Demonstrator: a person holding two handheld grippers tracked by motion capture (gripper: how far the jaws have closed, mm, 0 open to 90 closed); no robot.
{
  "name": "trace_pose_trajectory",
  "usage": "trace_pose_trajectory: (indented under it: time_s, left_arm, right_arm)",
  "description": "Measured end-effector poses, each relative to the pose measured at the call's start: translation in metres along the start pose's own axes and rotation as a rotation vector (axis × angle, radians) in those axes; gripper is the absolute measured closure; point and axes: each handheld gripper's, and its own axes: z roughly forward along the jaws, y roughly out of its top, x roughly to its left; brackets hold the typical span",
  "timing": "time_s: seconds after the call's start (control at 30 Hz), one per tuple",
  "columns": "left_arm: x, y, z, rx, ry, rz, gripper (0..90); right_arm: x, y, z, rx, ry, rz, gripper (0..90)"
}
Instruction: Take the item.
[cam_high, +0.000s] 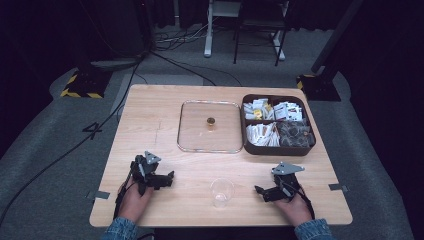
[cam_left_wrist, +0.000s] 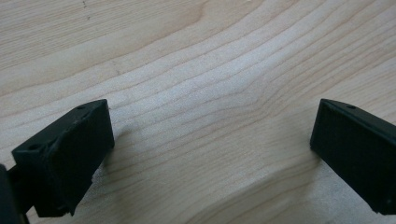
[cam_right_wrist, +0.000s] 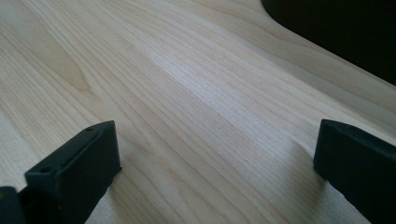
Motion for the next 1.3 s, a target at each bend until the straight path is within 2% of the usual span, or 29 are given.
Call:
trace_pose_trajectory:
  time_s: [0.13,0.2,0.23,0.47,0.63,0.73,0.83,0.9,0.97,1.0,1.03,1.1,1.13,1.17,1.3]
  left_arm:
    - [0.0,0.0,0.0,0.0,0.0,0.001,0.0]
    - [0.0,0.0,0.0,0.0,0.0,0.001,0.0]
    - [0.0,0.0,0.0,0.0,0.0,0.001,0.0]
    - [0.0,0.0,0.0,-0.003,0.002,0.002,0.0]
    - [-0.001,-0.001,-0.001,-0.002,-0.003,0.003,0.0]
    - [-0.001,-0.001,-0.001,-0.002,-0.003,0.003,0.0]
    - [-0.001,-0.001,-0.001,-0.002,-0.003,0.003,0.0]
    - [-0.001,-0.001,-0.001,-0.002,-0.003,0.003,0.0]
    - [-0.001,-0.001,-0.001,-0.003,-0.003,0.003,0.0]
    - [-0.001,-0.001,-0.001,-0.002,-0.003,0.003,0.0]
    - [-0.001,-0.001,-0.001,-0.002,-0.003,0.003,0.0]
    - [-0.001,-0.001,-0.001,-0.001,-0.002,0.004,0.0]
    - [-0.001,-0.001,-0.001,-0.001,-0.002,0.004,0.0]
    - [-0.001,-0.001,-0.001,0.001,-0.002,0.005,0.0]
    - [-0.001,-0.001,-0.001,0.001,-0.001,0.006,0.0]
  right_arm:
    - [0.0,0.0,0.0,-0.001,0.003,-0.002,0.3]
    - [-0.001,0.0,-0.001,-0.008,0.001,0.004,3.5]
    - [-0.002,-0.001,-0.003,-0.026,0.009,0.018,7.8]
    - [0.0,0.0,-0.005,-0.03,0.027,0.022,12.3]
    - [-0.001,0.01,-0.011,-0.035,0.085,0.052,18.3]
    - [-0.003,0.017,-0.018,-0.037,0.104,0.056,20.3]
    - [-0.005,0.022,-0.024,-0.048,0.094,0.052,20.3]
    - [-0.008,0.03,-0.036,-0.071,0.064,0.056,19.3]
    - [-0.009,0.033,-0.039,-0.076,0.054,0.057,19.1]
    - [-0.011,0.038,-0.045,-0.087,0.03,0.056,19.0]
    - [-0.011,0.038,-0.045,-0.087,0.03,0.056,19.0]
    - [-0.013,0.045,-0.051,-0.081,-0.014,0.064,22.3]
    - [-0.013,0.045,-0.051,-0.081,-0.014,0.064,22.3]
    - [-0.014,0.048,-0.055,-0.086,-0.024,0.084,23.5]
    - [-0.015,0.052,-0.062,-0.107,-0.03,0.094,25.1]
